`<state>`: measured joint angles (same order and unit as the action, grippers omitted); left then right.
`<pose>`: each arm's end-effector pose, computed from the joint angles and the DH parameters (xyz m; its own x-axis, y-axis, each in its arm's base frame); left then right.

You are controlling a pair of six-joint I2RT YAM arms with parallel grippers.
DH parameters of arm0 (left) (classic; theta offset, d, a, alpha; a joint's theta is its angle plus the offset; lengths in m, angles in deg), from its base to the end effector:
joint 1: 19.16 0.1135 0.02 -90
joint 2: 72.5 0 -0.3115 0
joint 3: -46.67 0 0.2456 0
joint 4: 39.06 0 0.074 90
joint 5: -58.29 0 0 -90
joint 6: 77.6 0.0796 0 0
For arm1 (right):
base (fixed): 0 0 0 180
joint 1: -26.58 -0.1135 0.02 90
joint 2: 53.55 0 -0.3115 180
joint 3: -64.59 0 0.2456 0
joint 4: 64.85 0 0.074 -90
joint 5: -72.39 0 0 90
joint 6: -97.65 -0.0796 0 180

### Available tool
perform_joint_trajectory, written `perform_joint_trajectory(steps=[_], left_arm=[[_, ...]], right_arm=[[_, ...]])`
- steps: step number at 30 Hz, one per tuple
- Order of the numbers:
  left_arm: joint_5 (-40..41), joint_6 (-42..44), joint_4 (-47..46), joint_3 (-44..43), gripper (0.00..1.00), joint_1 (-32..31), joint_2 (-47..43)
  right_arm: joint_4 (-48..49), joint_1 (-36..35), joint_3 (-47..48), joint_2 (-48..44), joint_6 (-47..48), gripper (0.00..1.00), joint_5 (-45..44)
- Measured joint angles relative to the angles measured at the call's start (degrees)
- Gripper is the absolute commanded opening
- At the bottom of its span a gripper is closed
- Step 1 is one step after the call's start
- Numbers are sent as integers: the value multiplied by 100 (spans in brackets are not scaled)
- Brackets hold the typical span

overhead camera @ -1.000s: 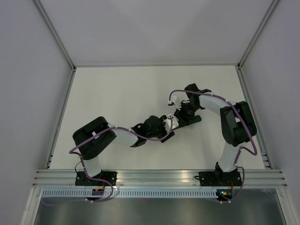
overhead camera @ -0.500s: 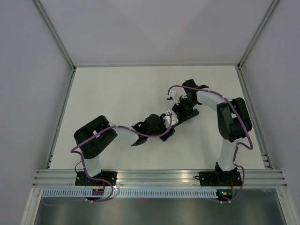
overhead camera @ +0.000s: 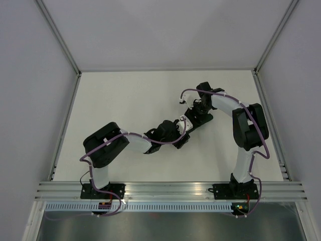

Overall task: Fold the napkin, place the utensils inside, and roll it up
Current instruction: Roll the napkin at the center of the board.

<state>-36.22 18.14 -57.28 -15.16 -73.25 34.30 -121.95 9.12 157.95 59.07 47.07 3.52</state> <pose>0.2417 -0.3444 0.1691 -0.1778 0.4155 -0.8920 0.8708 0.4887 0.0541 0.3793 0.1494 0.1760 -0.4869 -0.7741 -0.4046 -0.8675 0.4825 0.1209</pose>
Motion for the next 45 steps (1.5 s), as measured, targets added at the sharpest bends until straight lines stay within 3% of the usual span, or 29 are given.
perform_joint_trajectory(steps=[8,20,23,33,36,45], left_arm=[[-52,-92,138,-146,68,-85,136],[-57,-149,385,-291,68,-101,144],[-57,-164,444,-361,67,-101,144],[-57,-173,671,-608,67,-101,199],[-55,-173,719,-649,67,-101,240],[-52,-188,874,-748,66,-101,275]], right_arm=[[227,39,0,-291,-7,73,0],[251,313,138,-560,-352,72,-7],[256,444,190,-728,-564,68,-63],[337,901,-133,-1163,-1106,36,-295],[341,1023,-391,-1207,-1130,30,-330],[354,1075,-590,-1021,-1137,28,-350]])
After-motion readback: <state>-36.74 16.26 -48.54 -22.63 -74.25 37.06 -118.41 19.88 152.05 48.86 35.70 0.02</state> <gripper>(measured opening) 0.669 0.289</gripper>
